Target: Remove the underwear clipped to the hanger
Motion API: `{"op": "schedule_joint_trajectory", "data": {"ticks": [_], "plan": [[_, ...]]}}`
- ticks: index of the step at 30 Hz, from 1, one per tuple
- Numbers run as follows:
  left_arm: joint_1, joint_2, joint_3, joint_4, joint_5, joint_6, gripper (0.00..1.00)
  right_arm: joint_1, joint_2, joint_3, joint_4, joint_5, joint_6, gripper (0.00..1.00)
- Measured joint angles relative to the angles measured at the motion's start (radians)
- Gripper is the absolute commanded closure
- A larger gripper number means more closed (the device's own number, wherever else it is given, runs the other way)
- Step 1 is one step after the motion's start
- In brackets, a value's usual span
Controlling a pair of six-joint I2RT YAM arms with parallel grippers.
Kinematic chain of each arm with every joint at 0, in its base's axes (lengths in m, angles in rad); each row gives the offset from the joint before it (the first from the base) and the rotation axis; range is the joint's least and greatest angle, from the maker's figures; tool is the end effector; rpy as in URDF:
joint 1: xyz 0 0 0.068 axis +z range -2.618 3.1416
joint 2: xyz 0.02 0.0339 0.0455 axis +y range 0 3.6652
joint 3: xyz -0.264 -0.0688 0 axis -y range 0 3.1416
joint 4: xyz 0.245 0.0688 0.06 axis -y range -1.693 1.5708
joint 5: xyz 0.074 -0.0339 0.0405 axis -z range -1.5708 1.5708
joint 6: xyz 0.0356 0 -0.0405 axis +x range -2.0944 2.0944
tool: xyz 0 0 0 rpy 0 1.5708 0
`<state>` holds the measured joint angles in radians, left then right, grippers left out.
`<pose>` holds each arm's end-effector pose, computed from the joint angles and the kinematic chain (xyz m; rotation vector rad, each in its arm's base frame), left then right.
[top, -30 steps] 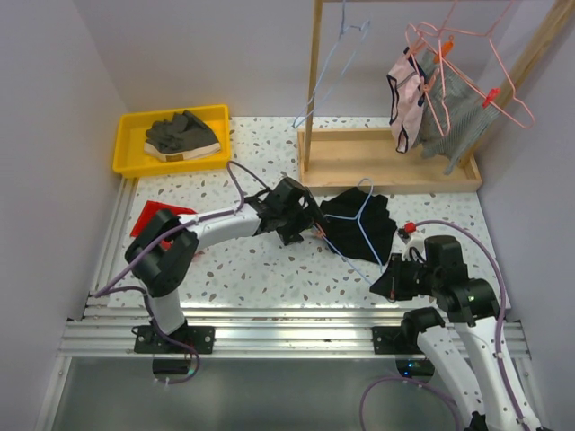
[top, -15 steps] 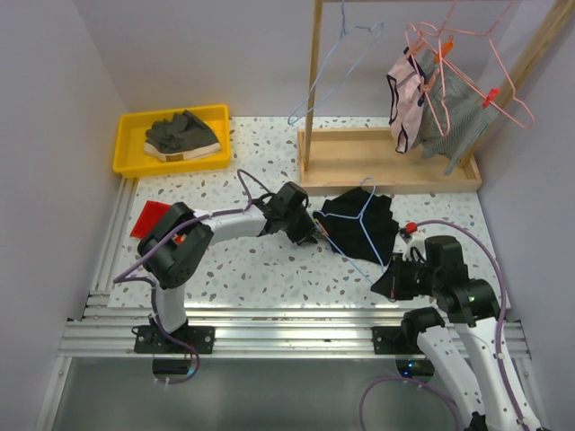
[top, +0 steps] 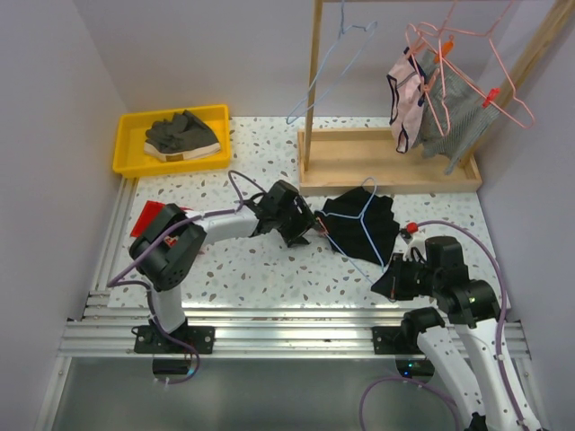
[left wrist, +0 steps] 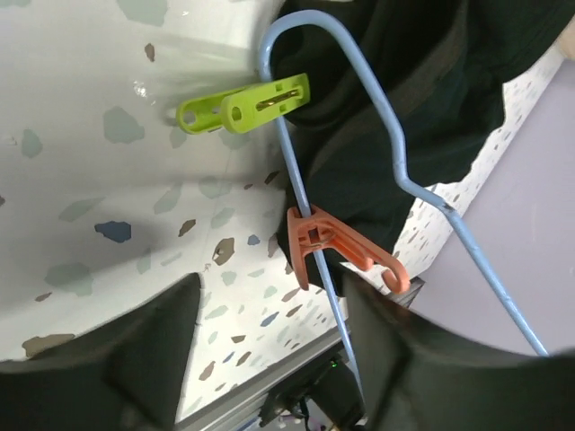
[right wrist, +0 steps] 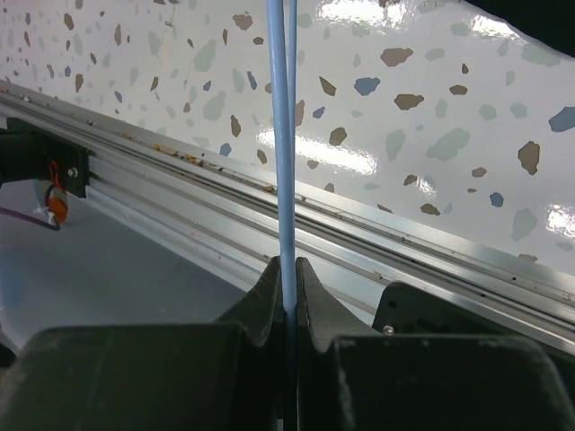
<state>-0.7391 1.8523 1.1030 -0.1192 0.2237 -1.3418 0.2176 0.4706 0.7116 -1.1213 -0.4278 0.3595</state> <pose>0.2783 -0.2644 0.1612 -0.7177 2.6953 -1.0390 0.0711 0.0308 0.2679 -0.0175 2.4980 0.7735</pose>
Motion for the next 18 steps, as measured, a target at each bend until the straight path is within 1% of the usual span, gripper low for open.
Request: {"op": "schedule_joint_trajectory", "data": {"ticks": [1,2,3,4,6,12,15,18], "plan": [[0.002,-0.005,0.000,0.000,-0.001,-0.005,0.21,0.000,0.000,0.000,0.000,0.001,0.000,1.00],[0.004,-0.013,0.000,0.000,-0.003,-0.003,0.13,0.000,0.000,0.000,0.000,0.002,0.000,1.00],[0.005,-0.020,0.000,0.000,-0.004,-0.001,0.09,0.000,0.000,0.000,0.000,0.004,0.000,1.00],[0.006,-0.025,0.001,0.000,-0.006,-0.002,0.03,0.000,0.000,0.000,0.000,0.007,0.000,1.00],[0.007,-0.029,0.005,-0.003,-0.011,-0.001,0.01,0.000,0.000,0.000,0.000,0.011,0.000,1.00],[0.013,0.000,0.083,-0.024,-0.011,0.000,0.00,0.000,0.000,0.000,0.000,0.017,0.000,1.00],[0.013,0.036,0.127,-0.027,-0.010,0.000,0.04,0.000,0.000,0.000,0.000,0.017,0.000,1.00],[0.014,0.076,0.159,-0.034,-0.005,0.008,0.14,0.000,0.000,0.000,0.000,0.018,0.001,1.00]]}}
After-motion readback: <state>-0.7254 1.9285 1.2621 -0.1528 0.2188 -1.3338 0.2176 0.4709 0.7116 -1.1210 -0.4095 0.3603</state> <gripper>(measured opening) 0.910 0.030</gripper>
